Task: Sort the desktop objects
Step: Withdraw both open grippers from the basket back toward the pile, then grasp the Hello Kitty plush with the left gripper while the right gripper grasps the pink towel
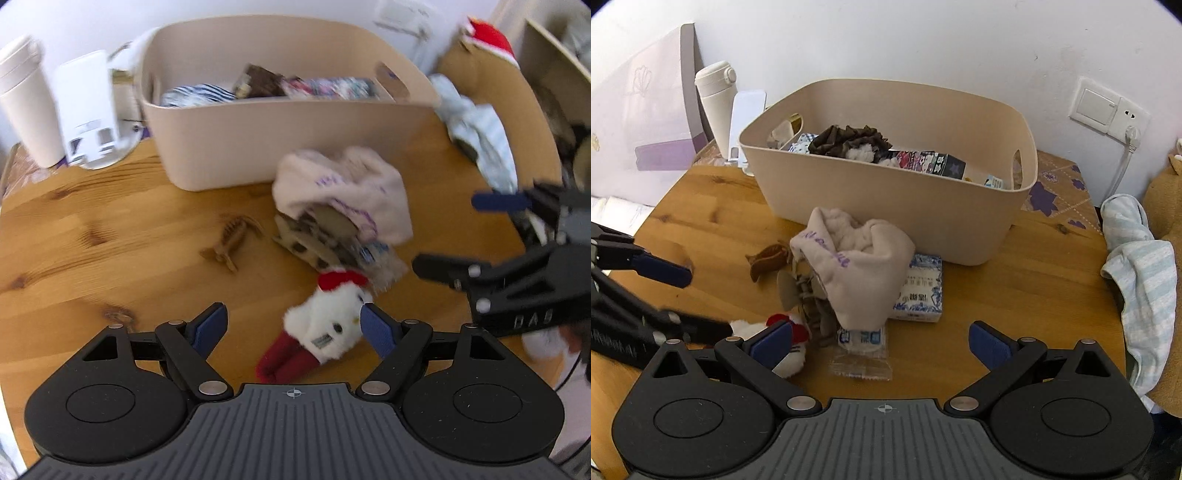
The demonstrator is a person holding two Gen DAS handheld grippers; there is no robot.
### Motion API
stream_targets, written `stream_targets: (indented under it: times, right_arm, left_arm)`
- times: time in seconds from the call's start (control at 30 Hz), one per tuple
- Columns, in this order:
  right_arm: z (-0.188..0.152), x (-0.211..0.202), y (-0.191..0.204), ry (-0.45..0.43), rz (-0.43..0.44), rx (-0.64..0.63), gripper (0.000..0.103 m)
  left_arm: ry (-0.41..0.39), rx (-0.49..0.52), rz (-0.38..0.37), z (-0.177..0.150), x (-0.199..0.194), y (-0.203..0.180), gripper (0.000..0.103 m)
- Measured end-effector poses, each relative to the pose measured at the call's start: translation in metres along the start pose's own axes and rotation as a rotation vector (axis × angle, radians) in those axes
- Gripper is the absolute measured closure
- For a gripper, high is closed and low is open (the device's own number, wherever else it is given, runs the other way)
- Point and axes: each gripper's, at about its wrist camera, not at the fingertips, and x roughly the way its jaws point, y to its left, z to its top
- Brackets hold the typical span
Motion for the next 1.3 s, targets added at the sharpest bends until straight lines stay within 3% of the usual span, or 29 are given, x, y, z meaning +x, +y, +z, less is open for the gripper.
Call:
stream_targets:
  times: [0.27,0.4,0.63,0.73,0.87,1.07,1.17,1.3]
  right_arm:
    - [0.000,0.000,-0.002,0.000,0.041,-0.033,0.000]
    - [-0.001,0.000,0.006,-0.005,0.011,-0.090,0.000]
    - [0.006,-0.003,0.006,-0.040,0.024,-0.129,0.000]
    - [0.011,0.000,0.005,-0.016,0.078,-0.143,0.009]
    - [0.016,0.005,0.007,-0.020,0.052,-0.175,0.015]
    - [0.022,0.017,0.005,-0.032,0.049,-0.169,0.023]
    - [0.025,0.029,0.004,-0.017,0.055,-0.174,0.026]
    - [0.027,0.041,0.006,-0.012,0.075,-0.168,0.036]
  left_arm:
    - [0.018,0.104,0.016,-0.007,0.016,-0.021,0.023]
    - [0.014,0.172,0.038,-0.010,0.023,-0.030,0.023]
    - [0.058,0.216,0.031,-0.009,0.037,-0.038,0.028]
    - [0.062,0.217,0.024,-0.008,0.041,-0.039,0.029]
    - [0.084,0.171,0.004,-0.004,0.045,-0.033,0.031]
    - [0.099,0.145,0.037,0.000,0.052,-0.028,0.031]
    - [0.104,0.133,0.033,0.002,0.054,-0.026,0.039]
    - [0.117,0.122,0.050,0.002,0.057,-0.024,0.040]
